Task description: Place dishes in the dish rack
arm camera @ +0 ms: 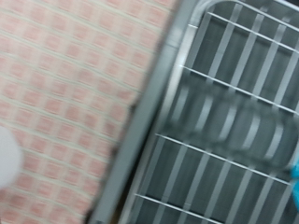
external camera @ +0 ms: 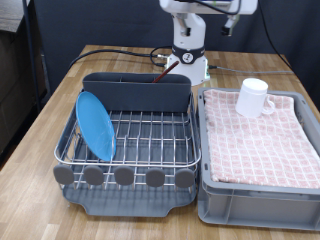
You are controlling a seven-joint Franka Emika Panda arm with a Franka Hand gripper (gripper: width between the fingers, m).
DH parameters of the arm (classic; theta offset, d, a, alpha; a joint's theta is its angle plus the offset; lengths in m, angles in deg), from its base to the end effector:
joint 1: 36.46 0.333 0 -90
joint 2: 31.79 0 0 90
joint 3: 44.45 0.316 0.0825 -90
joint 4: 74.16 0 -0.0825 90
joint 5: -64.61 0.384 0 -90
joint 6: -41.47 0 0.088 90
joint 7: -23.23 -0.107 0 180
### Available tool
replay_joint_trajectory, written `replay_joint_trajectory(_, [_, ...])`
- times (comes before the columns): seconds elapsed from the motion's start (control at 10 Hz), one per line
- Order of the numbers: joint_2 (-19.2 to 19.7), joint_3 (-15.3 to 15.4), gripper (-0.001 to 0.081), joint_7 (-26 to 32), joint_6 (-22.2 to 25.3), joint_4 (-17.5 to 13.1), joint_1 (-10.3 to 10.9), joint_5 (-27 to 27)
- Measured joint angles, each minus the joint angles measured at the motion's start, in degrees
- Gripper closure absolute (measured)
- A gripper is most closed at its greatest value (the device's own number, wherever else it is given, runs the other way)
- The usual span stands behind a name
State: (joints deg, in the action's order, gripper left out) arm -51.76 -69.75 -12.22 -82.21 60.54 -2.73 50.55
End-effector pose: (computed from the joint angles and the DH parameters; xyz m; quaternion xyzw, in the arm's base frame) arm 0.4597 0.0495 0.4644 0.9833 -0.1660 0.0740 0.0051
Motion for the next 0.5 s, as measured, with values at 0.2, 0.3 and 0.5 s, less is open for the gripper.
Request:
replay_joint_trajectory(0.2, [0.00, 2.28, 0.0004, -1.96, 0.46, 0.05, 2.23, 3.19])
replay_joint_trajectory(0.3, [0.00, 3.67, 0.0004, -3.87, 1.04, 0.05, 3.08, 4.00])
replay_joint_trajectory(0.5, [-0.02, 6.79, 0.0004, -8.25, 1.64, 0.05, 4.23, 4.36])
